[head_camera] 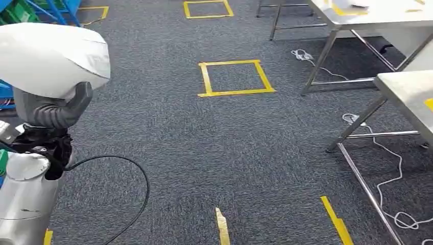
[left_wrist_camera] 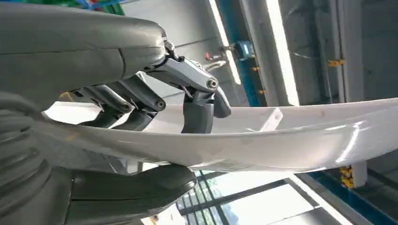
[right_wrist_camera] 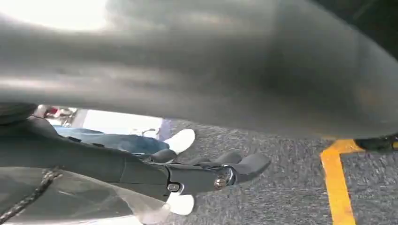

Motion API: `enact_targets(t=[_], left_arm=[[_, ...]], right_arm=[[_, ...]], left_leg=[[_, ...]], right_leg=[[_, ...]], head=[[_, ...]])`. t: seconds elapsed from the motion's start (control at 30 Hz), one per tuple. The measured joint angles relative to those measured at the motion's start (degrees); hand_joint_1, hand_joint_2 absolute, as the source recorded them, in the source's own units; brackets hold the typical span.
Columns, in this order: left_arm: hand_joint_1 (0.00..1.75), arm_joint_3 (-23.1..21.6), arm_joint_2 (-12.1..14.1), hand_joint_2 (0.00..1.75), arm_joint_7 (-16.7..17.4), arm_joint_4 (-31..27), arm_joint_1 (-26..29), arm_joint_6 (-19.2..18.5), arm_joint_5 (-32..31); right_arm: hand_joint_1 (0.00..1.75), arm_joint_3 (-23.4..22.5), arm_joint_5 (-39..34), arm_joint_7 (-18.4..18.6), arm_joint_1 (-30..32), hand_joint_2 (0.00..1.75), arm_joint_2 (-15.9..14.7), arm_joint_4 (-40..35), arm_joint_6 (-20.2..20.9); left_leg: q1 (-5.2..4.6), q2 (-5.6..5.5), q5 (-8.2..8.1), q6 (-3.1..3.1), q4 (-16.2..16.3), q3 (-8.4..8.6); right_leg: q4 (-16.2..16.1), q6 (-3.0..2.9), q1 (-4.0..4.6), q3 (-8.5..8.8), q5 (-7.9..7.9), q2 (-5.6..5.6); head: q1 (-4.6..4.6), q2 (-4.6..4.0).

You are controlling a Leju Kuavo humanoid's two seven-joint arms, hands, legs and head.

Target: Take the parts from the cabinet and place them on the table.

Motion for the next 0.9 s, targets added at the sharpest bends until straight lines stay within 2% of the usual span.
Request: enact_targets(t=[0.03, 0.1, 0.13, 0.17, 0.2, 0.23, 0.27, 0.3, 0.33, 0.37, 0.4, 0.43, 0.47, 0.5, 0.53, 0.6, 0.63, 0.67, 0.7, 0.73, 0.77, 0.8, 0.83, 0.87, 0.9], left_arm=[[1.75, -0.04, 0.04, 1.75, 0.11, 0.13, -0.16, -0.07, 0.07], [1.75, -0.26, -0.09, 1.75, 0.11, 0.17, -0.26, -0.83, 0.41], [1.75, -0.33, -0.18, 1.75, 0.11, 0.17, -0.38, -1.59, 1.17], [1.75, -0.35, -0.13, 1.75, 0.11, 0.20, -0.58, -2.23, 1.70], [1.75, -0.37, -0.13, 1.75, 0.11, 0.20, -0.74, -2.69, 2.14], [1.75, -0.37, -0.04, 1.75, 0.11, 0.22, -0.80, -2.97, 2.58], [1.75, -0.37, 0.02, 1.75, 0.15, 0.39, -0.79, -3.08, 2.82], [1.75, -0.37, 0.02, 1.75, 0.18, 0.53, -0.79, -3.26, 3.02], [1.75, -0.37, 0.02, 1.75, 0.22, 0.63, -0.79, -3.41, 3.08], [1.75, -0.37, 0.02, 1.75, 0.26, 0.66, -0.81, -3.48, 3.10], [1.75, -0.37, 0.02, 1.75, 0.26, 0.66, -0.88, -3.56, 3.15], [1.75, -0.37, 0.02, 1.75, 0.28, 0.66, -1.02, -3.63, 3.15], [1.75, -0.37, 0.04, 1.75, 0.28, 0.66, -1.22, -3.63, 3.15], [1.75, -0.37, 0.07, 1.75, 0.28, 0.68, -1.27, -3.61, 3.17], [1.75, -0.35, 0.09, 1.75, 0.28, 0.66, -1.41, -3.61, 3.19], [1.75, -0.42, 0.04, 1.75, 0.39, 0.70, -1.63, -3.94, 3.63], [1.75, -0.44, -0.08, 1.75, 0.50, 0.70, -1.79, -4.35, 3.89], [1.75, -0.48, -0.26, 1.75, 0.61, 0.70, -2.10, -4.70, 4.02], [1.75, -0.48, -0.26, 1.75, 0.85, 0.77, -2.21, -5.05, 4.33], [1.75, -0.48, -0.26, 1.75, 0.98, 0.81, -2.31, -5.49, 4.70], [1.75, -0.48, -0.26, 1.75, 1.23, 0.96, -2.32, -5.84, 5.07], [1.75, -0.48, -0.28, 1.75, 1.51, 1.23, -2.34, -6.14, 5.47], [1.75, -0.48, -0.35, 1.75, 1.73, 1.59, -2.35, -6.75, 5.96], [1.75, -0.50, -0.46, 1.75, 2.03, 1.88, -2.37, -7.32, 6.38], [1.75, -0.52, -0.52, 1.75, 2.31, 2.23, -2.52, -7.99, 6.97]], right_arm=[[0.00, 0.00, 0.00, 0.00, -0.02, 0.00, 0.00, 0.00, 0.00], [0.00, -0.09, 0.00, -0.07, 0.17, 0.00, 0.00, 0.00, 0.07], [0.00, -0.24, 0.02, -0.11, 0.16, 0.00, 0.00, 0.00, 0.18], [0.00, -0.33, 0.04, -0.20, 0.15, 0.00, 0.00, 0.00, 0.18], [0.00, -0.39, 0.09, -0.20, 0.06, 0.00, 0.00, 0.00, 0.20], [0.00, -0.42, 0.13, -0.24, -0.09, 0.00, 0.00, 0.02, 0.28], [0.00, -0.44, 0.15, -0.24, -0.16, 0.00, 0.15, 0.02, 0.39], [0.00, -0.44, 0.15, -0.26, -0.16, 0.00, 0.18, 0.02, 0.42], [0.00, -0.44, 0.17, -0.33, -0.14, 0.00, 0.17, 0.02, 0.42], [0.00, -0.46, 0.18, -0.39, -0.10, 0.00, 0.17, 0.02, 0.42], [0.00, -0.46, 0.17, -0.42, -0.10, 0.00, 0.17, 0.02, 0.42], [0.00, -0.46, 0.17, -0.53, -0.07, 0.00, 0.17, 0.02, 0.42], [0.00, -0.48, 0.18, -0.65, -0.04, 0.00, 0.20, 0.02, 0.42], [0.00, -0.48, 0.17, -0.72, -0.14, 0.00, 0.39, 0.07, 0.42], [0.00, -0.48, 0.17, -0.81, -0.21, 0.00, 0.39, 0.07, 0.44], [0.00, -0.48, 0.20, -0.87, -0.01, 0.00, 0.53, 0.09, 0.44], [0.00, -0.48, 0.22, -0.83, 0.09, 0.00, 0.52, 0.09, 0.42], [0.00, -0.48, 0.28, -0.83, 0.16, 0.00, 0.44, 0.09, 0.35], [0.00, -0.48, 0.33, -0.83, 0.16, 0.00, 0.46, 0.09, 0.26], [0.00, -0.48, 0.33, -0.85, 0.08, 0.00, 0.48, 0.09, 0.22], [0.00, -0.48, 0.35, -0.85, -0.04, 0.00, 0.48, 0.09, 0.15], [0.00, -0.48, 0.37, -0.85, -0.08, 0.00, 0.48, 0.09, 0.15], [0.00, -0.50, 0.44, -0.85, -0.04, 0.00, 0.48, 0.09, 0.15], [0.00, -0.52, 0.46, -0.85, -0.01, 0.00, 0.48, 0.09, 0.13], [0.00, -0.61, 0.50, -0.85, -0.01, 0.00, 0.48, 0.09, 0.07]], left_leg=[[0.01, 0.32, 0.07, -0.23, -0.03, 0.05], [0.00, 1.40, 0.11, -0.61, -0.29, 0.32], [0.06, 1.83, -0.15, -1.03, -0.27, 0.50], [0.36, -0.13, -1.00, -1.41, 0.48, 0.35], [0.49, -2.51, -3.01, -1.49, 3.29, -0.81], [0.49, -3.71, -5.43, -1.58, 7.78, -2.70], [0.46, -4.35, -7.55, -1.63, 12.80, -4.96], [0.44, -4.55, -8.70, -1.63, 16.54, -6.76], [0.41, -4.61, -8.47, -1.56, 17.89, -7.52], [0.41, -4.68, -6.87, -1.40, 16.58, -7.06], [0.41, -4.84, -4.25, -1.16, 12.95, -5.54], [0.41, -5.53, -1.23, -0.85, 7.75, -3.30], [0.47, -7.62, 1.26, -0.47, 2.74, -1.25], [0.65, -10.05, 0.63, -0.16, 1.47, -0.71], [0.63, -9.63, 0.53, -0.27, 0.18, -0.34], [0.27, -8.76, 0.38, -0.23, 0.23, -0.56], [0.58, -8.07, 0.67, 0.13, -0.39, -0.34], [0.91, -6.89, 1.00, 0.31, -0.89, 0.00], [0.93, -6.50, 1.03, 0.60, -1.05, 0.10], [0.86, -5.75, 1.03, 0.72, -1.04, 0.05], [0.72, -4.91, 0.97, 0.81, -1.02, 0.05], [0.68, -4.04, 0.93, 0.85, -1.00, 0.04], [0.68, -3.29, 0.90, 0.86, -0.99, 0.06], [0.68, -2.59, 0.83, 0.85, -0.98, 0.08], [0.68, -1.98, 0.75, 0.76, -0.95, 0.09]], right_leg=[[0.13, -0.41, -0.03, -0.28, 0.18, 1.02], [0.30, -0.92, 0.07, -0.60, 0.11, 2.00], [-0.04, -1.43, -0.15, -0.48, 0.40, 2.61], [-0.24, -1.73, -0.41, -0.32, 0.61, 3.12], [-0.25, -1.97, -0.50, -0.33, 0.67, 3.67], [-0.25, -2.21, -0.50, -0.34, 0.67, 4.31], [-0.24, -2.25, -0.46, -0.35, 0.68, 5.05], [-0.20, -2.26, -0.41, -0.35, 0.68, 5.79], [-0.17, -2.26, -0.38, -0.32, 0.68, 6.50], [-0.15, -2.25, -0.37, -0.25, 0.69, 7.28], [-0.10, -2.24, -0.37, -0.16, 0.69, 8.09], [-0.02, -2.22, -0.36, -0.03, 0.69, 8.86], [0.02, -2.14, -0.46, -0.07, 0.66, 9.46], [0.24, -1.83, -0.26, -0.37, 0.74, 9.94], [0.34, -1.45, -0.51, -0.87, 0.92, 10.66], [-0.02, -0.56, -0.96, -1.42, 1.41, 11.67], [-0.23, -0.07, -0.70, -1.48, 1.56, 12.30], [0.18, -0.04, -0.66, -1.99, 1.07, 11.15], [1.97, 0.32, -0.31, -2.88, -0.28, 8.07], [5.68, 0.63, -0.50, -4.76, -2.28, 6.13], [10.54, 0.89, -0.67, -7.09, -4.36, 5.09], [14.94, 1.13, -0.74, -9.27, -5.89, 4.68], [17.25, 1.36, -0.77, -10.41, -6.22, 4.54], [16.58, 1.48, -0.86, -10.14, -5.15, 4.46], [13.30, 1.51, -0.96, -8.48, -3.10, 4.19]], head=[[-0.24, 0.00], [-0.11, 0.00], [-0.13, 0.00], [-0.26, 0.00], [-0.41, 0.00], [-0.52, 0.00], [-0.59, 0.00], [-0.55, 0.00], [-0.55, 0.00], [-0.55, 0.00], [-0.55, 0.00], [-0.57, 0.00], [-0.55, 0.00], [-0.33, 0.00], [-0.57, 0.00], [-0.72, 0.00], [-0.70, 0.00], [-0.70, 0.00], [0.07, 0.00], [0.39, 0.00], [0.22, 0.00], [0.31, 0.00], [0.31, 0.00], [0.33, 0.00], [0.31, 0.00]])
